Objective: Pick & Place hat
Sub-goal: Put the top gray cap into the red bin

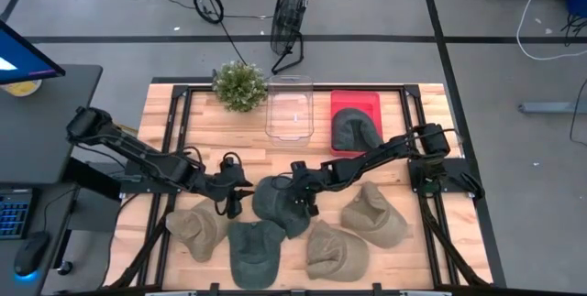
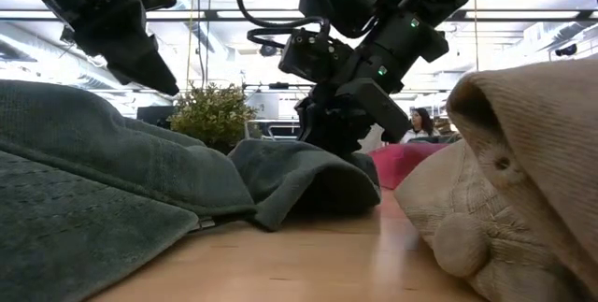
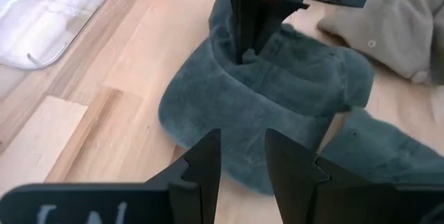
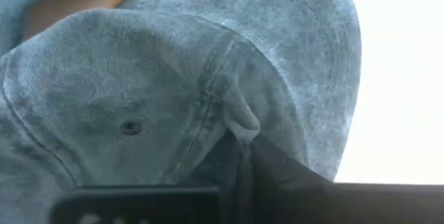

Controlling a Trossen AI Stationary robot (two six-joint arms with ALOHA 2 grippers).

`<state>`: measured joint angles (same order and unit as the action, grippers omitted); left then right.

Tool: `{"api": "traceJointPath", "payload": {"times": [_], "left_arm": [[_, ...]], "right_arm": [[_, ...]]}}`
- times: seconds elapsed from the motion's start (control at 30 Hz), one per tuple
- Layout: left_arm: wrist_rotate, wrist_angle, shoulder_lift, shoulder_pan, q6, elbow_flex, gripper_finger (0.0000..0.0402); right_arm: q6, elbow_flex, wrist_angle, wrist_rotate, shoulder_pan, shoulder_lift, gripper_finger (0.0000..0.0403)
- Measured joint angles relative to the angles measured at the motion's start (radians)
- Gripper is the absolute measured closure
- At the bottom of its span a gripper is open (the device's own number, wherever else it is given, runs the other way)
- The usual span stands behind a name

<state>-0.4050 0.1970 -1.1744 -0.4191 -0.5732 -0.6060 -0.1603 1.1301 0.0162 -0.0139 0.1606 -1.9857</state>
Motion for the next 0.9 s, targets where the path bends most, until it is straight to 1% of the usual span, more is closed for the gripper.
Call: {"api": "traceJointPath", "payload": {"times": [0.13,0.2,0.3,0.37,0.43,0.57,0.7,0.8,0.9], "left_arm": [[-0.003,-0.014,0.0,0.001,-0.021,0.0,0.0285],[-0.005,-0.014,0.0,0.001,-0.038,0.0,0.0285],[-0.005,-0.013,0.0,0.0,-0.046,0.0,0.0285],[-0.004,-0.012,0.0,0.0,-0.045,0.0,0.0285],[-0.005,-0.014,0.0,0.0,-0.046,0.0,0.0285],[-0.004,-0.016,0.0,0.0,-0.046,0.0,0.0285],[-0.009,-0.016,0.0,0.0,-0.045,0.0,0.0285],[-0.012,-0.016,0.0,0.0,-0.044,0.0,0.0285],[-0.014,-0.016,0.0,0.0,-0.044,0.0,0.0285]], "right_arm": [[0.084,0.001,0.025,-0.002,0.007,0.036,0.0382],[0.132,0.001,0.05,-0.036,0.015,0.084,0.0388],[0.159,0.004,0.139,-0.136,0.028,0.182,0.0396],[0.195,0.004,0.215,-0.236,0.039,0.256,0.0395],[0.265,0.004,0.316,-0.351,0.048,0.343,0.0394],[0.465,0.005,0.572,-0.587,0.051,0.502,0.0394],[0.697,0.005,0.838,-0.789,0.039,0.613,0.0394],[0.914,0.005,1.034,-0.885,0.015,0.657,0.0394],[1.15,0.005,1.204,-0.91,-0.024,0.671,0.0394]]}}
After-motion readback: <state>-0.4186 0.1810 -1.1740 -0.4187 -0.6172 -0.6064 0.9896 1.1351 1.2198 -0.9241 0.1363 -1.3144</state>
